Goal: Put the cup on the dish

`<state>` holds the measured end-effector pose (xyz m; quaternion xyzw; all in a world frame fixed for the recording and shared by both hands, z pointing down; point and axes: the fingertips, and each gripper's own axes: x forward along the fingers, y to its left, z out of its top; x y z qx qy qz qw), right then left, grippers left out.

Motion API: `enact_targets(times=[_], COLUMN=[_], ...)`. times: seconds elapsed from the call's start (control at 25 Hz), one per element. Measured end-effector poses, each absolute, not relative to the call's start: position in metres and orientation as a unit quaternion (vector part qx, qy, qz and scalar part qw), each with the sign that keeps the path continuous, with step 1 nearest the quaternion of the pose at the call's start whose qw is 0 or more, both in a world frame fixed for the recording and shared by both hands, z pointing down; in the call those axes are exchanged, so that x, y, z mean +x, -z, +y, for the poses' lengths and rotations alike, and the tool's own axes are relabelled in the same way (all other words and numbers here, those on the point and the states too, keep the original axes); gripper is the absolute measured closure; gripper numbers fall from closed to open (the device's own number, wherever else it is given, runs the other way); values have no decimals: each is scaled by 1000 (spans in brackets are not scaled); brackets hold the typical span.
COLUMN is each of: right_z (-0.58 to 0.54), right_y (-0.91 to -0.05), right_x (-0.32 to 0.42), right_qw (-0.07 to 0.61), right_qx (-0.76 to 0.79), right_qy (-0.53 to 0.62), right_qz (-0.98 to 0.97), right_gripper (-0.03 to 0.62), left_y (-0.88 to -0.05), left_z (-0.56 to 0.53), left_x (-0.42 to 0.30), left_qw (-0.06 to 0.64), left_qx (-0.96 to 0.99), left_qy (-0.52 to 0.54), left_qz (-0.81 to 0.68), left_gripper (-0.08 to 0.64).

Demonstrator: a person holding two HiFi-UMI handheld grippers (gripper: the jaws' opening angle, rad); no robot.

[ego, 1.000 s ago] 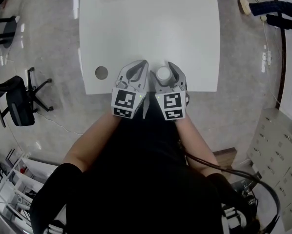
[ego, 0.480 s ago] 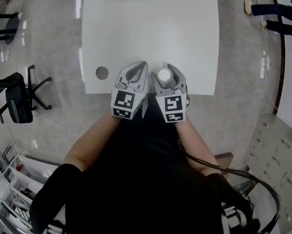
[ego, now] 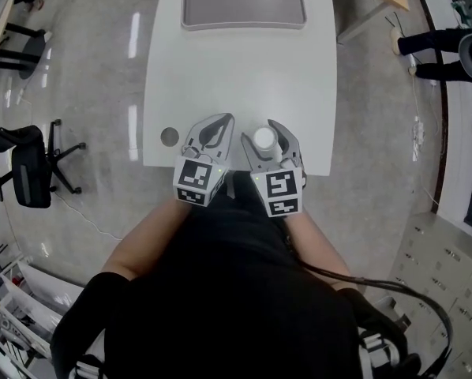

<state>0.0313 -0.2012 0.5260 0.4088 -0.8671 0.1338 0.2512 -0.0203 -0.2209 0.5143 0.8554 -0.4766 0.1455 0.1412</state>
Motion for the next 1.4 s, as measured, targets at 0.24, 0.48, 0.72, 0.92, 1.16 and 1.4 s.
enact_targets(times=[0.24, 0.48, 0.72, 0.92, 1.16, 1.4], right_z=[-205, -202, -199, -194, -194, -198], right_y=[-476, -437, -412, -404, -394, -381], right_x=[35, 47, 64, 61, 50, 39], right_qw=[238, 235, 225, 224, 217, 214], right_qx=[395, 379, 369, 362, 358, 360], right_qy=[-110, -91, -75, -76, -78, -85], right_qz=[-881, -890, -899, -902, -905, -904], right_gripper=[345, 345, 345, 345, 345, 345], left_y=[-464, -423, -397, -387, -381, -371], left_z=[-225, -223, -221, -215, -216, -221], left_x=[-13, -4, 14, 13, 3, -3], left_qw=[115, 100, 76, 74, 84, 85], left_qx=[856, 854, 852, 857, 856, 861], left_qy=[-117, -92, -83, -90, -88, -89], left_qz=[-489, -502, -511, -503, -503, -493], left_gripper=[554, 554, 554, 554, 554, 554])
